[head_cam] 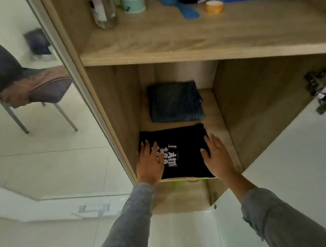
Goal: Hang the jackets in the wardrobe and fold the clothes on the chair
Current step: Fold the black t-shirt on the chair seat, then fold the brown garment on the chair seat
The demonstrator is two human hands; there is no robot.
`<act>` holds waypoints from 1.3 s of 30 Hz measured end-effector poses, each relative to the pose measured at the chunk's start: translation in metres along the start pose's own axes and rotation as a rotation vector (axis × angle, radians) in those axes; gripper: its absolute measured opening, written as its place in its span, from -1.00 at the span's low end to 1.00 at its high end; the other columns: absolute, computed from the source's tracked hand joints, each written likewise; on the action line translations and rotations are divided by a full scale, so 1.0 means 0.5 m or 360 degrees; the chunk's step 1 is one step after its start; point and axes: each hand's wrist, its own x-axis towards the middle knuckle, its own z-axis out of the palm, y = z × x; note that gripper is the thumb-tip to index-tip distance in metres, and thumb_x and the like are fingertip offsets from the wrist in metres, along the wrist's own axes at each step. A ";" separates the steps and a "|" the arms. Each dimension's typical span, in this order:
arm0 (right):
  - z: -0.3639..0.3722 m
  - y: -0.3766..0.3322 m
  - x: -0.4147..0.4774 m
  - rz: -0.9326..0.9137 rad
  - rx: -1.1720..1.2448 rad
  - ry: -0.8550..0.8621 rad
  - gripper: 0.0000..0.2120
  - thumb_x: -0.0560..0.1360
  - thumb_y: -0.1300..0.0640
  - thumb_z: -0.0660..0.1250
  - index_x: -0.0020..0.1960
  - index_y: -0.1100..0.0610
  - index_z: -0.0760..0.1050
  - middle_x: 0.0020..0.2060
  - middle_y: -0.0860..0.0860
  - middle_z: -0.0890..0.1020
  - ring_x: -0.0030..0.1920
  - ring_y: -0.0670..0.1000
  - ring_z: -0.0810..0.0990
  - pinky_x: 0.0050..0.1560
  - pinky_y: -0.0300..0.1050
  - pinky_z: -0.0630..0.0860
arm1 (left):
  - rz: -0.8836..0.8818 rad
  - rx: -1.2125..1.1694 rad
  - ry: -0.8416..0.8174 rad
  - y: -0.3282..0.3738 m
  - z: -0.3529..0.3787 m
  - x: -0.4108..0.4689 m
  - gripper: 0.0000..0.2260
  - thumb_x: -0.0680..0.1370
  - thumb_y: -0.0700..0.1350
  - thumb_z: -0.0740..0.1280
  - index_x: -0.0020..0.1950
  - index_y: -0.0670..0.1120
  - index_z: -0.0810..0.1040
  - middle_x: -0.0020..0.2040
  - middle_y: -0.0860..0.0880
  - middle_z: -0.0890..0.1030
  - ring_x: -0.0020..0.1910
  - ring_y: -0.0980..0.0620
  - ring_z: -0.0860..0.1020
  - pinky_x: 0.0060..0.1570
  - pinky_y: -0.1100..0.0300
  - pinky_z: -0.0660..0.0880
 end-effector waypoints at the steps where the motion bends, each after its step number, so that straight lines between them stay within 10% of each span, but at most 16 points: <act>1: -0.029 -0.023 -0.010 -0.0022 0.0014 0.0016 -0.50 0.62 0.03 0.10 0.52 0.10 0.12 0.52 0.09 0.09 0.52 0.08 0.04 0.50 0.00 0.06 | 0.0020 -0.0049 0.0031 0.016 -0.030 -0.016 -0.56 0.65 0.03 0.03 0.53 -0.03 0.15 0.56 -0.09 0.07 0.53 -0.07 0.01 0.48 0.02 0.01; 15: -0.131 -0.321 -0.295 -0.0264 0.0168 0.0186 -0.48 0.60 0.11 0.16 0.52 0.11 0.11 0.54 0.00 0.00 0.53 0.02 -0.06 0.49 -0.01 0.11 | 0.0170 -0.0169 0.0221 -0.054 -0.287 -0.343 -0.57 0.66 0.03 0.00 0.53 -0.05 0.15 0.55 -0.04 0.10 0.53 0.01 0.03 0.48 0.11 -0.06; 39: 0.363 -1.193 -1.090 -0.1630 0.0364 -0.0854 -0.47 0.61 0.13 0.13 0.53 0.15 0.06 0.53 0.05 0.04 0.52 0.00 0.00 0.45 -0.18 -0.02 | -0.1382 -0.0093 0.1090 -0.866 -0.727 -1.412 -0.56 0.67 -0.03 0.01 0.53 -0.15 0.12 0.55 -0.10 0.10 0.53 -0.01 0.04 0.46 0.17 -0.04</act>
